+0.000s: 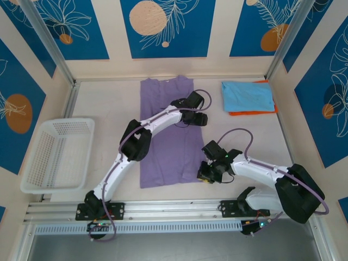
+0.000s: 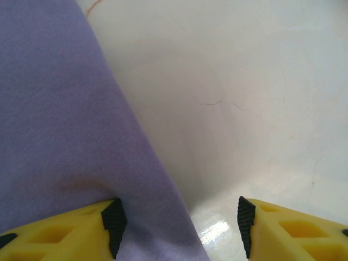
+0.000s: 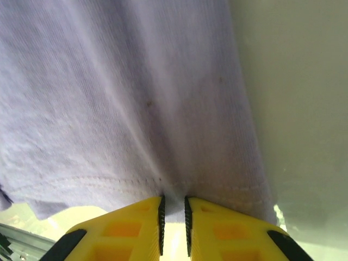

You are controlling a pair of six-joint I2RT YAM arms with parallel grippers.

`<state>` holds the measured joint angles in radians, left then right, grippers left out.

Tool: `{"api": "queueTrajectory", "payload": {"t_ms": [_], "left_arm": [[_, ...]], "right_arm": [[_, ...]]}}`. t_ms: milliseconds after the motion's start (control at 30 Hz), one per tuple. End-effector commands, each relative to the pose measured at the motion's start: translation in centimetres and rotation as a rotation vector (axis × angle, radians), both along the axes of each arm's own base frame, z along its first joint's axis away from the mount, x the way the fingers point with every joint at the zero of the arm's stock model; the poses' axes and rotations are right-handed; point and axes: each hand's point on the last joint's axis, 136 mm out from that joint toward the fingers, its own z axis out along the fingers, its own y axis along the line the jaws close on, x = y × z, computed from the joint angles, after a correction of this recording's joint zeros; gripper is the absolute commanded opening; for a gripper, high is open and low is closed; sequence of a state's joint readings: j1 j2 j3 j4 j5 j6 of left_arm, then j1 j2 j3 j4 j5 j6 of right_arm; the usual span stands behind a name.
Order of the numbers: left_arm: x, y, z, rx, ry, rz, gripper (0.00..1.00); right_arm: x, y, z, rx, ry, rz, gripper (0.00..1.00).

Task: Fold and stack the t-shirts

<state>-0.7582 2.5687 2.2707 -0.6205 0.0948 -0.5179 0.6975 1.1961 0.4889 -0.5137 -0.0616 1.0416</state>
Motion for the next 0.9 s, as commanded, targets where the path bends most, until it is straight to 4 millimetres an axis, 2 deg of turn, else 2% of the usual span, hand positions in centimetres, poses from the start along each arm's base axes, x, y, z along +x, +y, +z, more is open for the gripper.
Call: {"api": "queueTrajectory", "payload": {"t_ms": [0, 67, 167, 300, 367, 433, 500, 567, 633, 800, 867], "left_arm": [[-1.8, 2.8, -3.9, 0.122, 0.097, 0.002, 0.64], [-1.8, 2.6, -2.5, 0.100, 0.089, -0.006, 0.66], [-2.2, 2.1, 0.8, 0.051, 0.080, -0.021, 0.72], [-3.6, 1.5, 7.5, -0.067, 0.046, -0.052, 0.85], [-4.6, 2.0, 11.0, -0.118, 0.014, -0.057, 0.89], [-5.9, 3.4, 13.6, -0.153, -0.023, -0.045, 0.90], [-7.5, 5.7, 15.3, -0.171, -0.049, -0.015, 0.91], [-9.2, 8.4, 15.6, -0.166, -0.057, 0.021, 0.91], [-11.2, 11.3, 14.7, -0.143, -0.050, 0.060, 0.90], [-17.3, 20.8, 9.2, 0.011, 0.031, 0.201, 0.75], [-19.7, 23.8, 7.1, 0.038, 0.073, 0.252, 0.72]], "right_arm": [[-2.9, -0.8, -0.4, -0.020, 0.110, -0.013, 0.20], [-2.7, -0.7, 0.2, -0.018, 0.091, -0.010, 0.24], [-1.9, -0.7, 1.9, -0.011, 0.037, -0.011, 0.32], [-0.4, -0.9, 4.9, 0.022, -0.074, -0.021, 0.45], [0.5, -2.0, 5.9, 0.006, -0.129, -0.055, 0.49], [1.3, -3.0, 6.4, 0.007, -0.160, -0.091, 0.51], [2.1, -3.5, 6.5, 0.040, -0.170, -0.115, 0.52], [2.7, -3.8, 6.2, 0.065, -0.161, -0.127, 0.52], [3.0, -3.8, 5.6, 0.076, -0.139, -0.123, 0.52], [2.9, -3.7, 3.6, 0.046, -0.058, -0.089, 0.50], [3.0, -3.9, 3.0, 0.039, -0.055, -0.097, 0.50]]}}
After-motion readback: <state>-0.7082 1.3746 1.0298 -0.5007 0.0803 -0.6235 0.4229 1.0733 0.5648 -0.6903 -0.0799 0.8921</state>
